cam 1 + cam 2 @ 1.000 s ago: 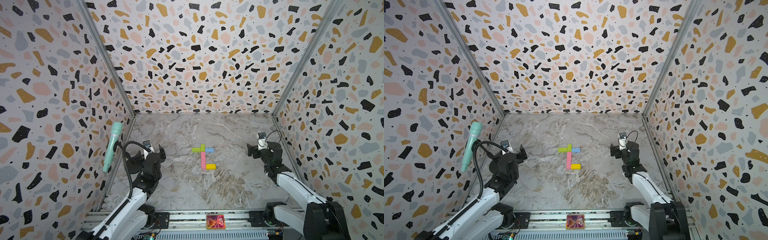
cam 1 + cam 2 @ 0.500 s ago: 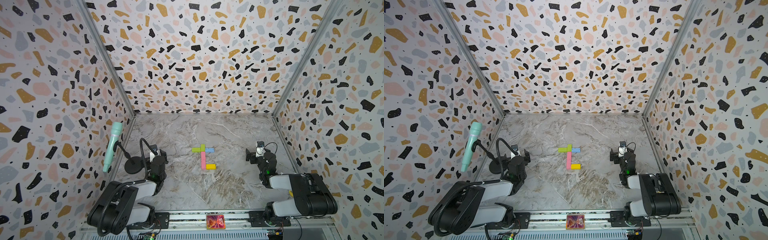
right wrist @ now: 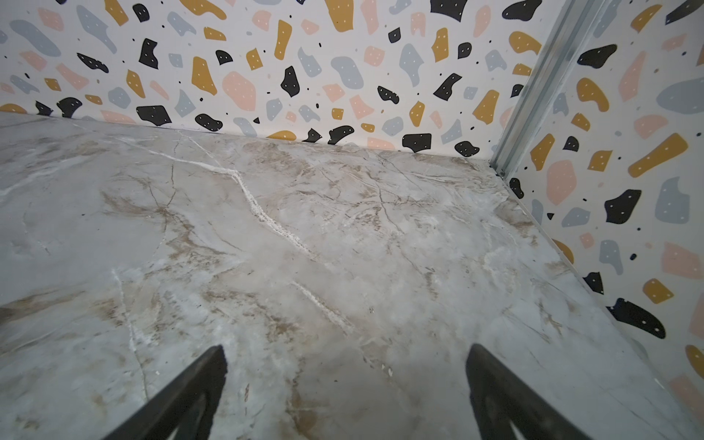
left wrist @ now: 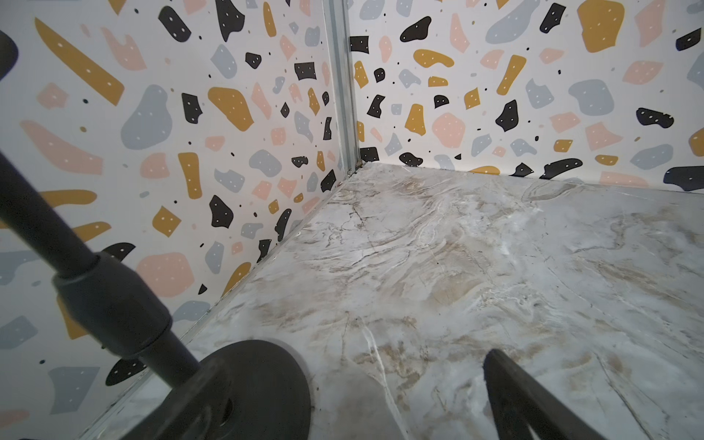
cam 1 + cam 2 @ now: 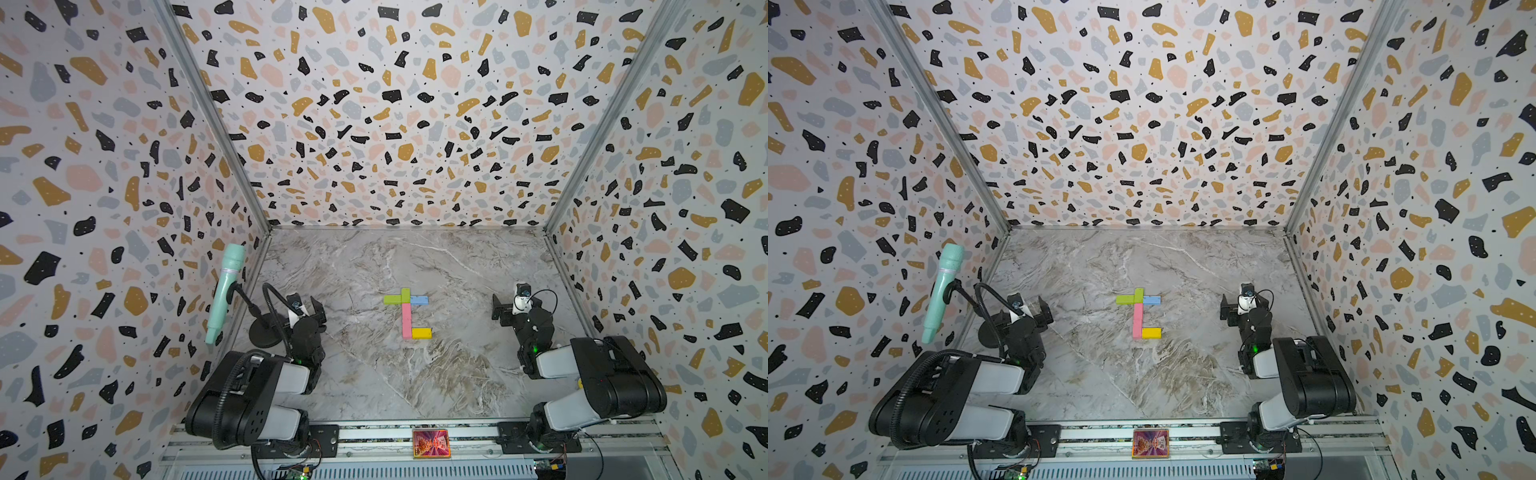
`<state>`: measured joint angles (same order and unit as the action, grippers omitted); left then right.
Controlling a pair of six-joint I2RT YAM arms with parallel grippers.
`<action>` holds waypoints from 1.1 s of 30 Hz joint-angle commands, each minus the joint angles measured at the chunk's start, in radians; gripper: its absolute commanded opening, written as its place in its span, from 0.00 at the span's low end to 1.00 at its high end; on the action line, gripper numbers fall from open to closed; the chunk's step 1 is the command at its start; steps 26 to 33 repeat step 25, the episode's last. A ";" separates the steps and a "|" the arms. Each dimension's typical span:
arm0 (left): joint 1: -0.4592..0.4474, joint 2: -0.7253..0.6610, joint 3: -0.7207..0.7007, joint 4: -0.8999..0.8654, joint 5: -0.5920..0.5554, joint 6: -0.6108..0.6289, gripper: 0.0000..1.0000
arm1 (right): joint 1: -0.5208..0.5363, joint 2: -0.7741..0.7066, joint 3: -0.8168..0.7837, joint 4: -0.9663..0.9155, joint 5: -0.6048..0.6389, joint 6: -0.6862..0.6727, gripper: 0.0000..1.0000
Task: Assemble the letter t with building blocks
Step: Reset both arms
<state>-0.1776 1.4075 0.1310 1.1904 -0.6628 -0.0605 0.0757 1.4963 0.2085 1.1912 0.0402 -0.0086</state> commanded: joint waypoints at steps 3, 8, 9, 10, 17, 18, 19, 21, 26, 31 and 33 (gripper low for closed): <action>0.008 -0.011 0.015 0.043 0.011 -0.013 0.99 | -0.002 -0.013 0.007 0.027 0.012 0.006 0.99; 0.009 -0.009 0.013 0.044 0.011 -0.012 1.00 | 0.000 -0.011 0.007 0.029 0.014 0.005 0.99; 0.009 -0.011 0.013 0.044 0.011 -0.012 0.99 | -0.001 -0.013 0.008 0.028 0.013 0.004 0.99; 0.009 -0.011 0.013 0.044 0.011 -0.012 1.00 | -0.001 -0.012 0.008 0.029 0.014 0.005 0.99; 0.009 -0.013 0.012 0.046 0.011 -0.012 0.99 | 0.000 -0.011 0.008 0.028 0.013 0.005 0.99; 0.009 -0.012 0.012 0.046 0.012 -0.012 0.99 | 0.000 -0.009 0.010 0.025 0.014 0.005 0.99; 0.009 -0.012 0.012 0.047 0.011 -0.013 1.00 | 0.000 -0.007 0.012 0.026 0.014 0.005 0.99; 0.009 -0.012 0.012 0.046 0.011 -0.012 0.99 | -0.001 -0.005 0.020 0.013 0.013 0.007 0.99; 0.009 -0.012 0.012 0.046 0.011 -0.013 0.99 | 0.006 -0.010 0.007 0.031 0.022 0.000 0.99; 0.009 -0.012 0.012 0.046 0.011 -0.013 0.99 | 0.006 -0.010 0.007 0.031 0.022 0.000 0.99; 0.009 -0.012 0.012 0.046 0.011 -0.013 0.99 | 0.006 -0.010 0.007 0.031 0.022 0.000 0.99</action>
